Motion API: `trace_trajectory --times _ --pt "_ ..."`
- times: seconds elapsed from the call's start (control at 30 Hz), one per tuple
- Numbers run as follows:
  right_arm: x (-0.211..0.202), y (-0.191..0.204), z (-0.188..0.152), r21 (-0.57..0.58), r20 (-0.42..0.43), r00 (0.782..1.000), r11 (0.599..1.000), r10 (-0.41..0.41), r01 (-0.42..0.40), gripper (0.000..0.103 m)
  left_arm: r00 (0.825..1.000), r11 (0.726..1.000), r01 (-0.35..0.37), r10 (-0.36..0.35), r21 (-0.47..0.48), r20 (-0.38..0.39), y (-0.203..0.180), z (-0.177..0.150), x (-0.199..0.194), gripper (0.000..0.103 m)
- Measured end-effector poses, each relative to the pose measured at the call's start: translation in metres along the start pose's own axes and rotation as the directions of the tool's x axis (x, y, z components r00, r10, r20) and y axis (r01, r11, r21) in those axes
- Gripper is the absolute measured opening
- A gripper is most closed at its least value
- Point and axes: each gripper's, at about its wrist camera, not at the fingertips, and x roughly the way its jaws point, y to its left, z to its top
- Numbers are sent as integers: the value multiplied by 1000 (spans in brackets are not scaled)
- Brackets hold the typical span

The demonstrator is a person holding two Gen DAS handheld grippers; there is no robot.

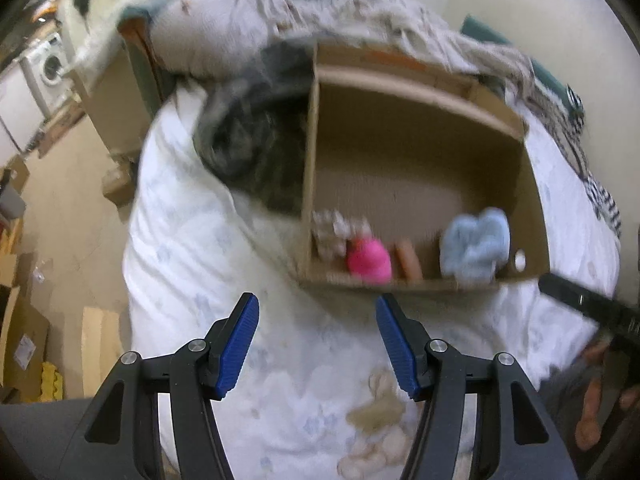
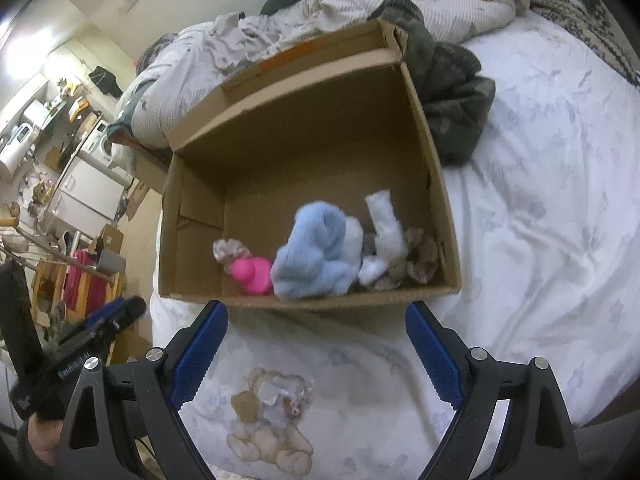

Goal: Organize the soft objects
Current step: 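Grasp the clear plastic bag with the toy using the right tool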

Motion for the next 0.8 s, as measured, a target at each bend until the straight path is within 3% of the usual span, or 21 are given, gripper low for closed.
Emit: trace_trajectory --times 0.13,0.27,0.5,0.53,0.6,0.67,0.77,0.8 --pt "9 1 -6 11 -45 999 1000 -2 2 96 982 994 94 -86 46 -166 -11 -25 24 58" --pt "15 3 -8 0 -71 997 1000 -18 19 96 946 975 166 -116 146 -303 -36 -48 42 57" --pt "20 1 -9 -3 -91 995 999 -34 34 96 925 936 199 -81 291 -371 -70 -65 62 55" --pt "22 1 -9 -2 -93 995 999 -36 36 96 923 931 194 -66 309 -379 -72 -68 66 52" --pt "22 0 -9 0 -97 995 999 -40 40 96 916 922 177 -26 345 -400 -76 -74 76 34" --pt "23 -1 -9 2 -102 994 999 -40 41 96 918 920 147 10 362 -396 -75 -76 81 29" --pt "23 -1 -9 -1 -106 994 999 -39 39 96 918 934 156 -16 323 -396 -70 -71 79 20" --pt "24 -1 -9 -3 -108 993 999 -39 38 96 916 936 165 -29 311 -399 -68 -69 78 10"
